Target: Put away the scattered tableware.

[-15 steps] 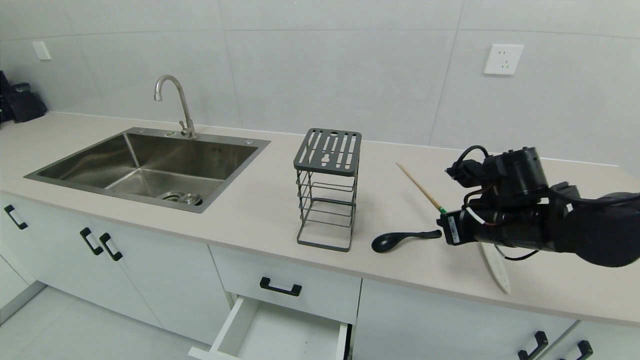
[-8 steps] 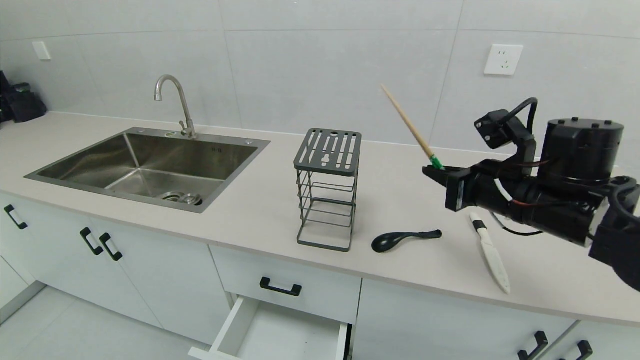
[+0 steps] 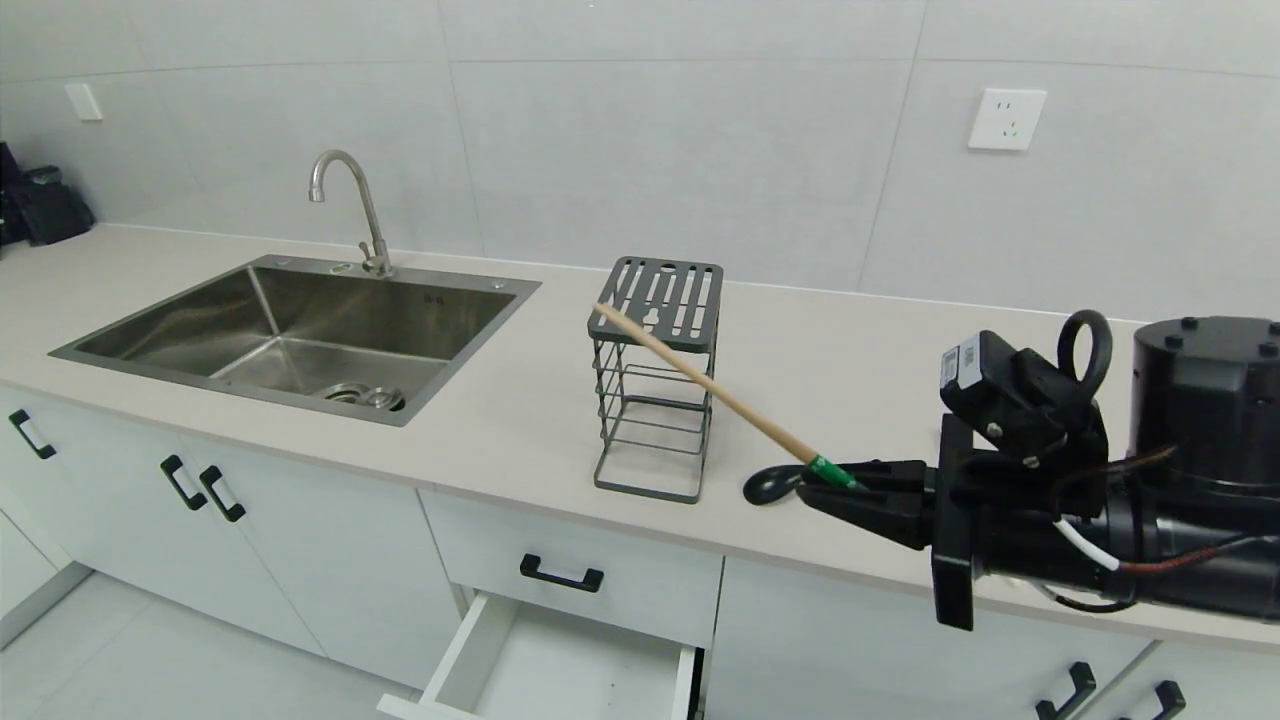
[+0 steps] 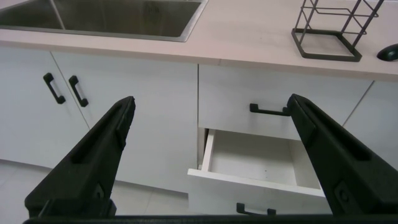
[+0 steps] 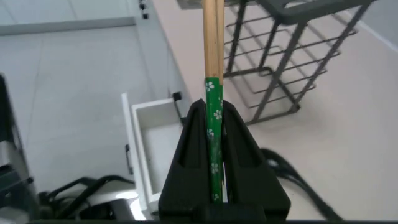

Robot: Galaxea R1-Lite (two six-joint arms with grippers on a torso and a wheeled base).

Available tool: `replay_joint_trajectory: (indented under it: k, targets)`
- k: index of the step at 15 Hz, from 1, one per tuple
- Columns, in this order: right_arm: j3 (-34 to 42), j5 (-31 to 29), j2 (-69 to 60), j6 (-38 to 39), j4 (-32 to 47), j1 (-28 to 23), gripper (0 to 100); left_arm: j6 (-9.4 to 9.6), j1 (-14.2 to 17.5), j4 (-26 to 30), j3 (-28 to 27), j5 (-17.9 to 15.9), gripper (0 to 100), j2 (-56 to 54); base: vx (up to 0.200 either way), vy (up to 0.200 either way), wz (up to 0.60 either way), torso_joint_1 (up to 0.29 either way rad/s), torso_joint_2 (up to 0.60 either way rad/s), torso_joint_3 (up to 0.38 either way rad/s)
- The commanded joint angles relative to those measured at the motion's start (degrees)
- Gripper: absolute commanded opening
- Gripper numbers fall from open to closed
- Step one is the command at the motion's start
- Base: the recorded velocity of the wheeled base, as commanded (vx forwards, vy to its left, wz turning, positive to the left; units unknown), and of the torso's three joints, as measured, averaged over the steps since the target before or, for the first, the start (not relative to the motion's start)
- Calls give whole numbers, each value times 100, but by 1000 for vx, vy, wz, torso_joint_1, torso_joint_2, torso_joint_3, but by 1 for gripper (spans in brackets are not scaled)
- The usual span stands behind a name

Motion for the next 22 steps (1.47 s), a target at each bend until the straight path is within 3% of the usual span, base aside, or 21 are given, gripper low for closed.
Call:
replay_joint_trajectory:
  k: [1,2,3,7,22]
  targets:
    - [-79,-4,-275,-10,59,172,0,0,0,-1,0,0,100,7,0,0,0,0,0,0]
    - [-712,-92,-390,-221,1518,479,0,0,0,-1,0,0,100,7,0,0,0,0,0,0]
    - [-1029,-338,-319,-388,1895,910,0,0,0,-1,0,0,100,7,0,0,0,0,0,0]
    - [-853,-733,261,-423,1852,1683,0,0,0,-1,0,0,100,7,0,0,0,0,0,0]
    - [-941,-452,1201,-318,770,2061,0,0,0,-1,0,0,100,7,0,0,0,0,0,0]
